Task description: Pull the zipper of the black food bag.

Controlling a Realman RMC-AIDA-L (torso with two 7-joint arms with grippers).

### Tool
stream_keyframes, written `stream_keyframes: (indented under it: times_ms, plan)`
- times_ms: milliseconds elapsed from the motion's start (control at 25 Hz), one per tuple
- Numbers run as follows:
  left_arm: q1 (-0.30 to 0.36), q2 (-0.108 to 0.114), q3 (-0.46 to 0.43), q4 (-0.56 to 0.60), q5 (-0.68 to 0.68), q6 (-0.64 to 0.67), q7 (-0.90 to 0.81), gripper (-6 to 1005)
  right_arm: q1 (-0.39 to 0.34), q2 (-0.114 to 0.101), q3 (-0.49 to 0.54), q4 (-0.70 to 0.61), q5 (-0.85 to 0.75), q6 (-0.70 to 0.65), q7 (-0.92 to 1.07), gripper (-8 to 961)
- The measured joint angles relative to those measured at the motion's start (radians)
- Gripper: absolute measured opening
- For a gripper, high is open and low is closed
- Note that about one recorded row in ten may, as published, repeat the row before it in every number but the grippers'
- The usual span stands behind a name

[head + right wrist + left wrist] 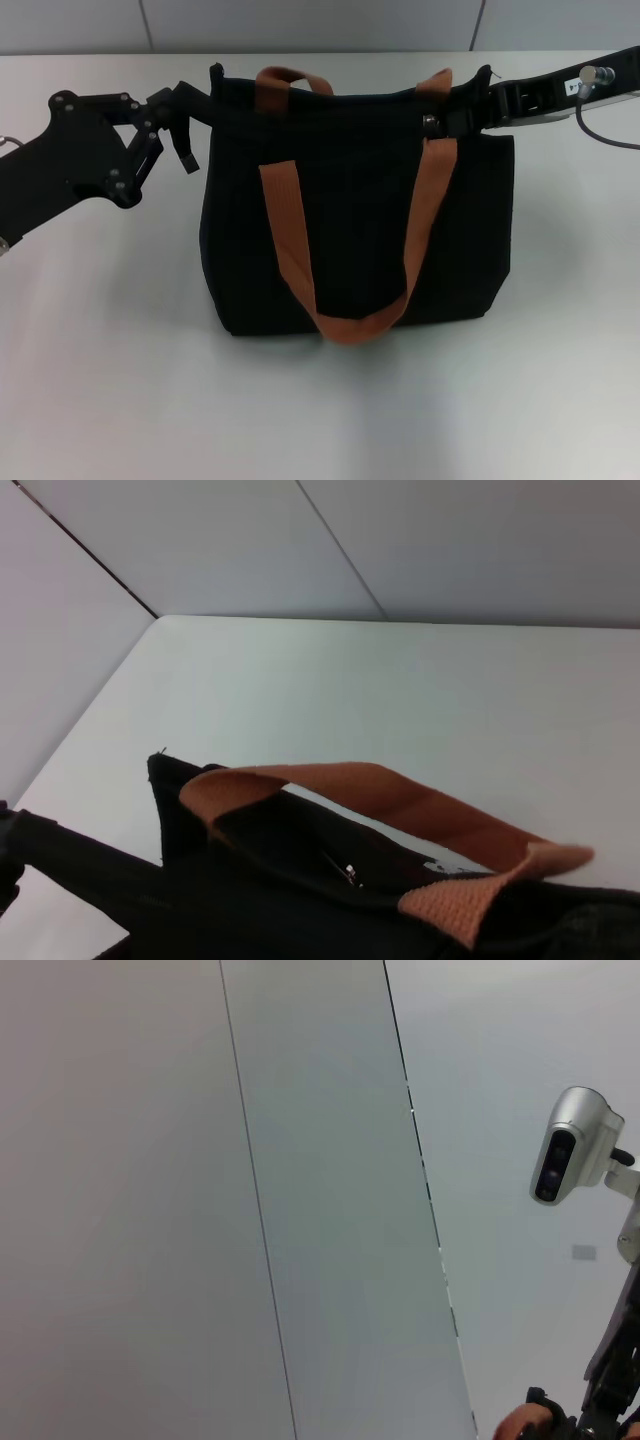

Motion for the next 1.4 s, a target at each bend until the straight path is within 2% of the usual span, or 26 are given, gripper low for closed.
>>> stream_keyframes:
  times_ms: [120, 320, 560, 600, 640, 800, 880, 920, 960, 1080, 1280, 1400]
  plan:
    - [-0.002, 0.0, 0.0, 0.0, -0.001, -0.001, 0.0, 59, -0.002, 0.0, 0.005, -0.001, 0.017, -0.003, -0.014, 0]
    - [-0.003, 0.001, -0.001, 0.0, -0.003, -0.001, 0.0, 62, -0.038, 0.0, 0.074, 0.022, 0.181, -0.028, -0.142, 21]
    - [-0.001, 0.0, 0.003, 0.0, -0.003, 0.0, -0.018, 65, -0.108, -0.008, 0.165, 0.12, 0.451, -0.086, -0.416, 179]
    - [0.002, -0.001, 0.005, 0.0, -0.003, 0.001, -0.024, 65, -0.128, -0.015, 0.185, 0.186, 0.553, -0.152, -0.553, 205]
    - [0.002, -0.001, 0.005, 0.0, -0.003, 0.001, -0.024, 66, -0.128, -0.015, 0.185, 0.186, 0.553, -0.152, -0.553, 244]
    - [0.008, -0.003, 0.007, -0.001, -0.001, 0.0, -0.049, 68, -0.165, -0.035, 0.213, 0.342, 0.664, -0.299, -0.85, 402]
    - [0.011, -0.003, 0.007, -0.001, 0.002, -0.001, -0.064, 69, -0.182, -0.046, 0.223, 0.432, 0.671, -0.365, -1.009, 478]
    - [0.014, -0.003, 0.007, -0.001, 0.003, 0.0, -0.08, 70, -0.199, -0.056, 0.223, 0.512, 0.66, -0.416, -1.158, 516]
    - [0.014, -0.003, 0.007, -0.001, 0.003, 0.0, -0.08, 70, -0.199, -0.056, 0.223, 0.512, 0.66, -0.416, -1.158, 553]
    - [0.017, 0.0, 0.009, 0.0, 0.005, -0.001, -0.103, 72, -0.231, -0.065, 0.219, 0.603, 0.594, -0.467, -1.386, 665]
    - [0.024, 0.001, 0.009, -0.002, 0.01, -0.019, -0.13, 75, -0.295, -0.043, 0.228, 0.651, 0.419, -0.437, -1.645, 741]
    - [0.028, 0.001, 0.009, -0.004, 0.011, -0.042, -0.146, 76, -0.317, -0.032, 0.231, 0.683, 0.35, -0.367, -1.726, 741]
